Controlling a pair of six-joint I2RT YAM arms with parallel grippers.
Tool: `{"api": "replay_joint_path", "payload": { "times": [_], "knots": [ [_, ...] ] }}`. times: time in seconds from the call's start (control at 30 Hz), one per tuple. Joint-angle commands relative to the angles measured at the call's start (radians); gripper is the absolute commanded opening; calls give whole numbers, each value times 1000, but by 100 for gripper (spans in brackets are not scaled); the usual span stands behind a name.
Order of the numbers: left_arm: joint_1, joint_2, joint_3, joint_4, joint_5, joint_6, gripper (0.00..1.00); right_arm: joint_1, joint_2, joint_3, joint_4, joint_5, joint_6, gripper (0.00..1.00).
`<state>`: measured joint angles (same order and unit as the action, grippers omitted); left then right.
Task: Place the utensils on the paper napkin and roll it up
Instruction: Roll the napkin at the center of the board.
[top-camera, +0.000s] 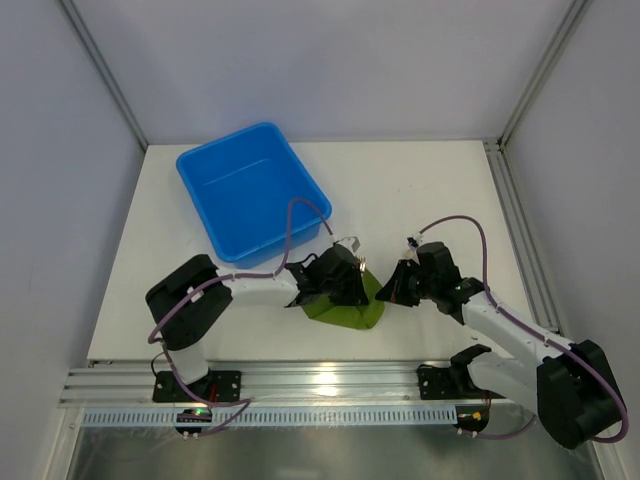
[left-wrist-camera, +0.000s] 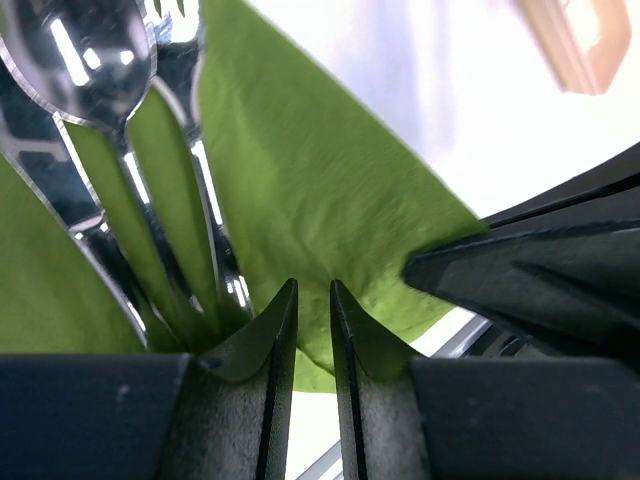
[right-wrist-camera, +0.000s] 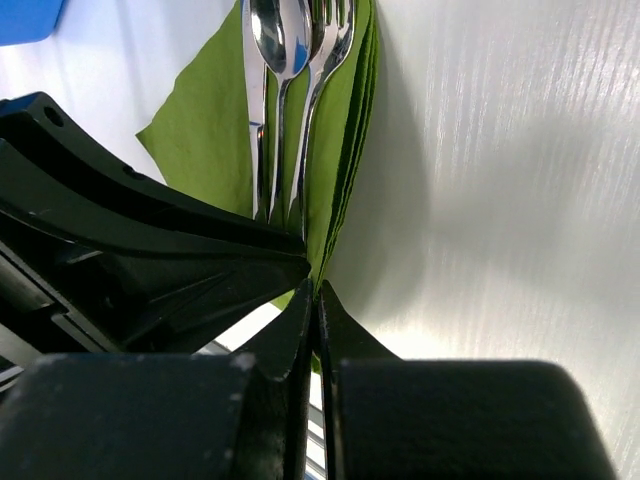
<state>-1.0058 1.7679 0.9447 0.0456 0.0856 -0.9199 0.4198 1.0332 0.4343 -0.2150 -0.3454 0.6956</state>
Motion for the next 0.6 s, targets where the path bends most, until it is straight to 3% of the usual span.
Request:
{"api": "replay_joint_path", "payload": {
  "times": [0.0,0.2,0.57],
  "knots": [
    [-4,8,60,-12,-21,36,20,5,5,41,-20,23,-42,4],
    [-4,-14,62,-27,-27,49,21,5,8,34,-23,42,-44,4],
    [-10,-240,-151,34,25,-10,22,5,30,26,-14,52,-51,4]
  ]
}}
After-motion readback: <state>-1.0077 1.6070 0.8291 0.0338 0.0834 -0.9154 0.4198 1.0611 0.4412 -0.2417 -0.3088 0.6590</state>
